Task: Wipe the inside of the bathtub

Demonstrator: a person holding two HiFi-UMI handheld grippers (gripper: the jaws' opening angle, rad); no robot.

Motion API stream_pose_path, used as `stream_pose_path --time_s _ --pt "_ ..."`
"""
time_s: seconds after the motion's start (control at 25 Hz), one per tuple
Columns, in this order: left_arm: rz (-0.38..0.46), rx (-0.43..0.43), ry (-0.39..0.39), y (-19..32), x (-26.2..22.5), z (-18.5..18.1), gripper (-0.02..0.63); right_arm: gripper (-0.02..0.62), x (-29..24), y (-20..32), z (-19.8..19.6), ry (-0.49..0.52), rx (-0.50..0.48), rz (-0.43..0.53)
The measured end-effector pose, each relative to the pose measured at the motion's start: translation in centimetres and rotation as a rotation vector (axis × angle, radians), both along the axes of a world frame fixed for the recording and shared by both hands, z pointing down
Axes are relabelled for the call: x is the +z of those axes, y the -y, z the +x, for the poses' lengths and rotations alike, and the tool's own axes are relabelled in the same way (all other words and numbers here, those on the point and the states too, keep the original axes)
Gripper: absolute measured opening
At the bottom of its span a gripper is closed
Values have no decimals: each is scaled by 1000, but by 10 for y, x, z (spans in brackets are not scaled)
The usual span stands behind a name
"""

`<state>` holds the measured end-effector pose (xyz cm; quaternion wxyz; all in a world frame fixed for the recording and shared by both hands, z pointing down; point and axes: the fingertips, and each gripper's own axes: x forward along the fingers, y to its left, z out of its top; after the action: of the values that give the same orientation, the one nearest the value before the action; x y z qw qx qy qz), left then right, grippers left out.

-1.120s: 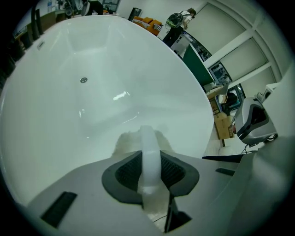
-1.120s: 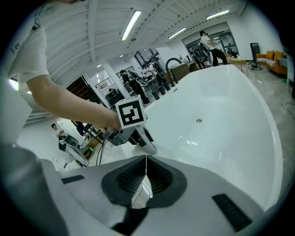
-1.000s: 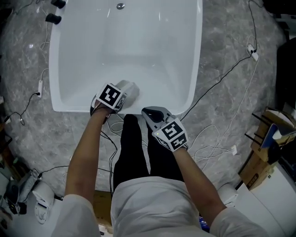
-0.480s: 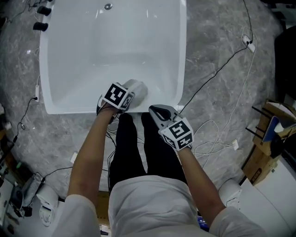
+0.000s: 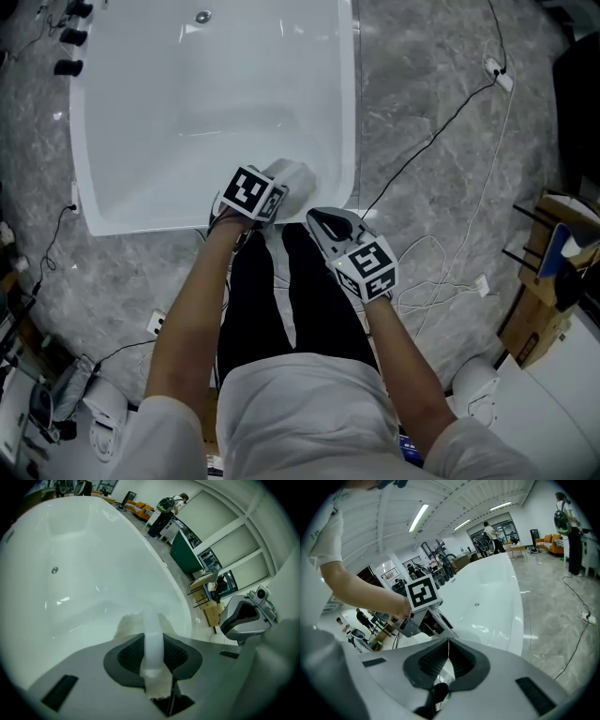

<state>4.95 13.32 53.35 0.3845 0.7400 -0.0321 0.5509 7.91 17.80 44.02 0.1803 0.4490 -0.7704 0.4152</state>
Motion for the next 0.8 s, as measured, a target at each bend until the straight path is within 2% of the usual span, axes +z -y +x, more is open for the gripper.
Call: stream_pose_path --time_s 0.4,0.6,0.8 --pt "-21 -62 -10 -6 8 33 104 20 5 10 22 35 59 28" --pt "-66 -112 20 -1 24 34 103 20 20 16 22 -15 6 19" --pt "-59 -86 39 6 47 35 103 20 25 30 7 -29 -44 28"
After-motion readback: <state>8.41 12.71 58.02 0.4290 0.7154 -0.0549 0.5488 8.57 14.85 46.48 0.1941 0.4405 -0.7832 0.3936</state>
